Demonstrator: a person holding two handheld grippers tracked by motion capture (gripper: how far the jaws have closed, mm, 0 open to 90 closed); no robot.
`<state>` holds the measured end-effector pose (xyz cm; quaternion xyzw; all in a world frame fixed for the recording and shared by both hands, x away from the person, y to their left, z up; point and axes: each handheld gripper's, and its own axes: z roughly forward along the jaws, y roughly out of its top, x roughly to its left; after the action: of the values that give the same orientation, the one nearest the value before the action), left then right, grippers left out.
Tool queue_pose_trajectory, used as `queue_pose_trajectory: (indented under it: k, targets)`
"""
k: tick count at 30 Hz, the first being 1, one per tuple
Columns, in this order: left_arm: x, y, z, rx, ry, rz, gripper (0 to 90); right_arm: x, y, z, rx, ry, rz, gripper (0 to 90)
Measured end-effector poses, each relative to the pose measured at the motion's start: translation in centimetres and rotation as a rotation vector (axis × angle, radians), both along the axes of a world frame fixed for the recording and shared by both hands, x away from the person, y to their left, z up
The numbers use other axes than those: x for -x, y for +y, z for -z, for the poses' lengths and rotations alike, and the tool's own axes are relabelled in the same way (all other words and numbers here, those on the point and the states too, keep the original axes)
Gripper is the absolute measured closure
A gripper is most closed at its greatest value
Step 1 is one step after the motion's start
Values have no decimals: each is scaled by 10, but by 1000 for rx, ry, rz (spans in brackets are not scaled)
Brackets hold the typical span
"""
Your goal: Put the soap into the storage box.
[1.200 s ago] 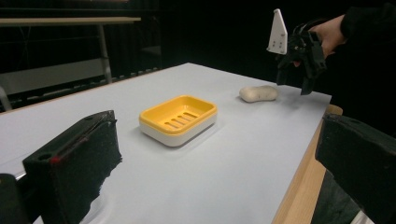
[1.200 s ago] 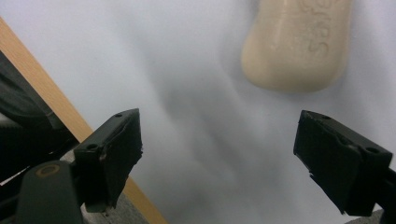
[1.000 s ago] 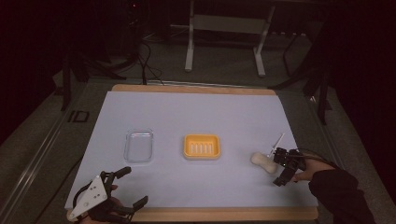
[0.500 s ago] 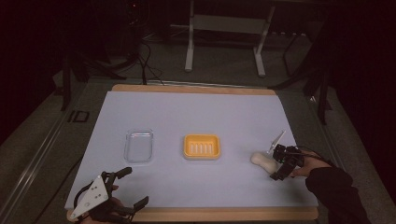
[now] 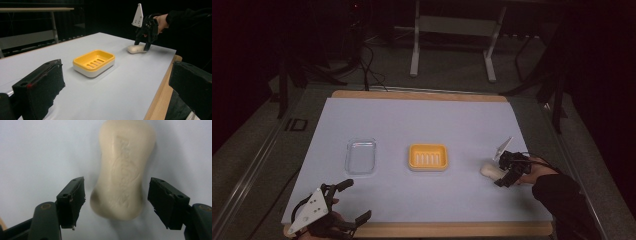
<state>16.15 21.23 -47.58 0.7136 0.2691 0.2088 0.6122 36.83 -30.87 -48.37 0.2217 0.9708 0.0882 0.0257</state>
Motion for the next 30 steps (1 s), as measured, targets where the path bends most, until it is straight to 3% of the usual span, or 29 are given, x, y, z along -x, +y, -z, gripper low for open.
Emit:
queue_pose_trajectory:
  k: [8,22,30]
  targets:
    - [0,0,0,-5,-1,-9,1,-4,6,4,-28,-22,-29,339]
    - [-1,0,1,-13,-3,-18,0,-9,5,10,-54,-24,-18,406]
    - [-1,0,1,-17,2,-18,1,-8,7,16,-38,-17,-9,432]
